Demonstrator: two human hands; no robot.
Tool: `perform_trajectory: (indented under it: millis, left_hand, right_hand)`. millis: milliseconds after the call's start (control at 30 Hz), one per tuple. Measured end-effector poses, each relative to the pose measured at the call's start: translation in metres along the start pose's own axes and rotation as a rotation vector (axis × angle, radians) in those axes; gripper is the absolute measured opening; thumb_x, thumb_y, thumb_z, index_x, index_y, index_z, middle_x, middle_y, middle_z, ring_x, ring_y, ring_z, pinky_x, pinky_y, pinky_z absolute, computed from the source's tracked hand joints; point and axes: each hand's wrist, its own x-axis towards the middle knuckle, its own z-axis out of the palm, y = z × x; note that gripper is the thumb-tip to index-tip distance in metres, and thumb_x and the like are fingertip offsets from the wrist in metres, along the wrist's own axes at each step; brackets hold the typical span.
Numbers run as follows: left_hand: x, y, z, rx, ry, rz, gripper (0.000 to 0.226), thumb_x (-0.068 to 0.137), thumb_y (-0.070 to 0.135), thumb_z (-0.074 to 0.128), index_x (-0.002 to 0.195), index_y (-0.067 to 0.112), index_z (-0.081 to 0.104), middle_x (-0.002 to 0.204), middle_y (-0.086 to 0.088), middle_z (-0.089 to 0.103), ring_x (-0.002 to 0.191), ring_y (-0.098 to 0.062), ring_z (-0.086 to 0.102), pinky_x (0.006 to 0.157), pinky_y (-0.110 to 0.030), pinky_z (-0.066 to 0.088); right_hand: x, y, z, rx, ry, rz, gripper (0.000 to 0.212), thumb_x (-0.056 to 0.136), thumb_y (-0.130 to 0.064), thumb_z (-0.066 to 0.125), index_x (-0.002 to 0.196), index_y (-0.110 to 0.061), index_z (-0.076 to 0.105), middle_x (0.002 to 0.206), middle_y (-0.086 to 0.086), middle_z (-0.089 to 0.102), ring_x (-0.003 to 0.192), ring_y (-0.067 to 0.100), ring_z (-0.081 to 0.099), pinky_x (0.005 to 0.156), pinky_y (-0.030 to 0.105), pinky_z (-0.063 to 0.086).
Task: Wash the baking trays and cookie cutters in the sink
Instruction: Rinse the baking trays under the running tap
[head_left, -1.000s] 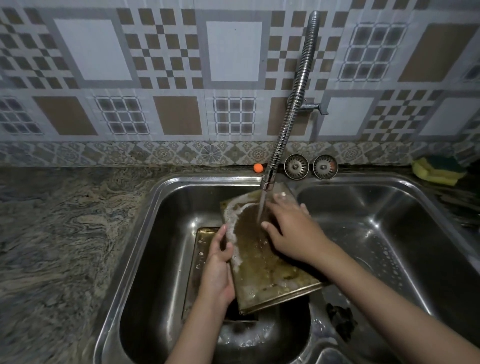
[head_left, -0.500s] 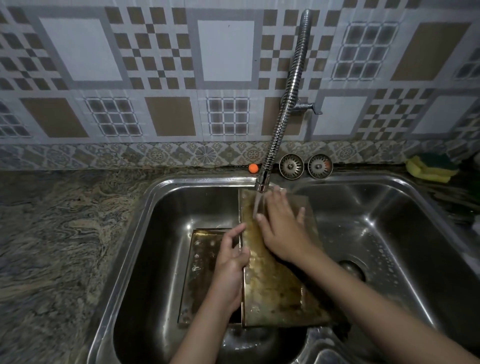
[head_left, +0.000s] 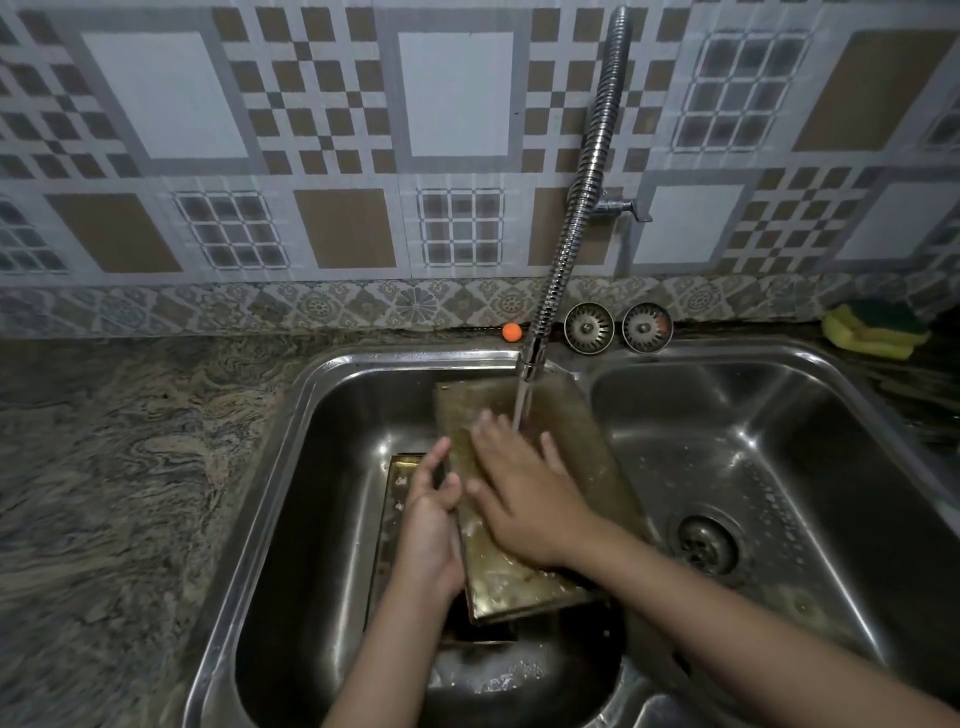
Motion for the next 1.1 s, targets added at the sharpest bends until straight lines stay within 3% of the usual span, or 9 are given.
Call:
perform_trajectory:
  millis: [100, 233, 300, 400, 500, 600, 700, 933, 1100]
  left_hand:
    - [0.009, 0.021, -0.014, -0.094, 0.032, 0.108, 0.038, 0.095, -0.003, 0.034, 0.107, 0.027, 0.055, 0.095, -0.001, 0.067, 0.074, -0.011, 0.069, 0.055, -0.024, 0.055]
    - [0.009, 0.013, -0.016, 0.058, -0.038, 0.18, 0.042, 0.082, 0.001, 0.048, 0.112, 0.029, 0.056, 0.12, -0.005, 0.061, 0.104, -0.021, 0.059, 0.088, -0.043, 0.048]
    - [0.007, 0.001, -0.004, 0.038, -0.093, 0.176, 0.042, 0.081, 0.001, 0.048, 0.114, 0.026, 0.055, 0.115, -0.004, 0.066, 0.099, -0.019, 0.062, 0.087, -0.04, 0.05]
    - [0.01, 0.006, 0.011, -0.005, -0.106, 0.21, 0.039, 0.09, -0.008, 0.039, 0.112, 0.021, 0.054, 0.094, 0.003, 0.074, 0.091, -0.015, 0.066, 0.075, -0.029, 0.054]
    - [0.014, 0.034, 0.001, 0.027, -0.066, 0.275, 0.041, 0.092, -0.007, 0.037, 0.109, 0.025, 0.056, 0.101, -0.007, 0.069, 0.089, -0.02, 0.067, 0.076, -0.034, 0.056]
    - [0.016, 0.051, -0.017, 0.191, -0.005, 0.288, 0.044, 0.094, -0.002, 0.041, 0.11, 0.034, 0.06, 0.115, -0.014, 0.06, 0.105, -0.031, 0.058, 0.096, -0.049, 0.045]
    - [0.009, 0.038, -0.01, 0.15, -0.031, 0.24, 0.041, 0.094, -0.004, 0.039, 0.118, 0.025, 0.054, 0.106, -0.009, 0.064, 0.091, -0.021, 0.063, 0.085, -0.042, 0.052]
    - [0.005, 0.012, -0.008, -0.061, 0.065, 0.052, 0.036, 0.097, 0.0, 0.035, 0.104, 0.027, 0.058, 0.1, -0.006, 0.067, 0.089, -0.019, 0.063, 0.067, -0.032, 0.054]
    - [-0.006, -0.005, -0.008, 0.056, -0.003, -0.088, 0.036, 0.094, 0.001, 0.039, 0.117, 0.024, 0.056, 0.107, -0.011, 0.066, 0.088, -0.025, 0.063, 0.068, -0.038, 0.053]
  right_hand:
    - [-0.028, 0.01, 0.005, -0.069, -0.009, -0.14, 0.07, 0.093, -0.058, 0.014, 0.152, -0.025, -0.005, 0.156, -0.012, -0.018, 0.142, 0.005, -0.022, 0.117, 0.04, -0.013]
    - [0.004, 0.049, -0.014, -0.12, 0.107, 0.126, 0.073, 0.093, -0.061, 0.014, 0.152, -0.019, -0.001, 0.156, -0.002, -0.022, 0.141, 0.014, -0.026, 0.114, 0.058, -0.009]
    - [0.02, 0.039, -0.02, -0.137, 0.186, 0.173, 0.068, 0.096, -0.054, 0.018, 0.151, -0.014, 0.012, 0.159, 0.003, -0.011, 0.143, 0.017, -0.021, 0.111, 0.058, -0.013]
    - [0.013, 0.008, -0.008, -0.103, 0.184, -0.069, 0.066, 0.096, -0.049, 0.019, 0.152, -0.017, 0.005, 0.159, 0.0, -0.009, 0.146, 0.017, -0.012, 0.115, 0.052, -0.011]
    - [-0.011, 0.016, 0.019, -0.012, 0.18, -0.277, 0.063, 0.096, -0.052, 0.018, 0.151, -0.027, 0.001, 0.159, -0.009, -0.007, 0.146, 0.007, -0.011, 0.117, 0.045, -0.004]
    - [-0.01, 0.047, 0.023, 0.145, 0.158, -0.015, 0.064, 0.096, -0.056, 0.018, 0.149, -0.031, -0.007, 0.156, -0.01, -0.019, 0.144, 0.008, -0.018, 0.118, 0.055, -0.001]
    - [0.006, 0.047, 0.012, 0.123, 0.141, 0.159, 0.073, 0.094, -0.059, 0.014, 0.152, -0.018, -0.001, 0.155, -0.003, -0.022, 0.143, 0.013, -0.022, 0.116, 0.057, -0.006]
    - [-0.017, 0.013, 0.006, -0.026, -0.024, -0.202, 0.065, 0.095, -0.051, 0.019, 0.152, -0.024, 0.004, 0.158, -0.011, -0.01, 0.143, 0.005, -0.015, 0.113, 0.042, -0.015]
    - [0.017, 0.065, -0.017, -0.062, -0.098, 0.215, 0.067, 0.099, -0.051, 0.023, 0.153, -0.016, 0.003, 0.16, 0.002, -0.009, 0.146, 0.017, -0.013, 0.115, 0.058, -0.005]
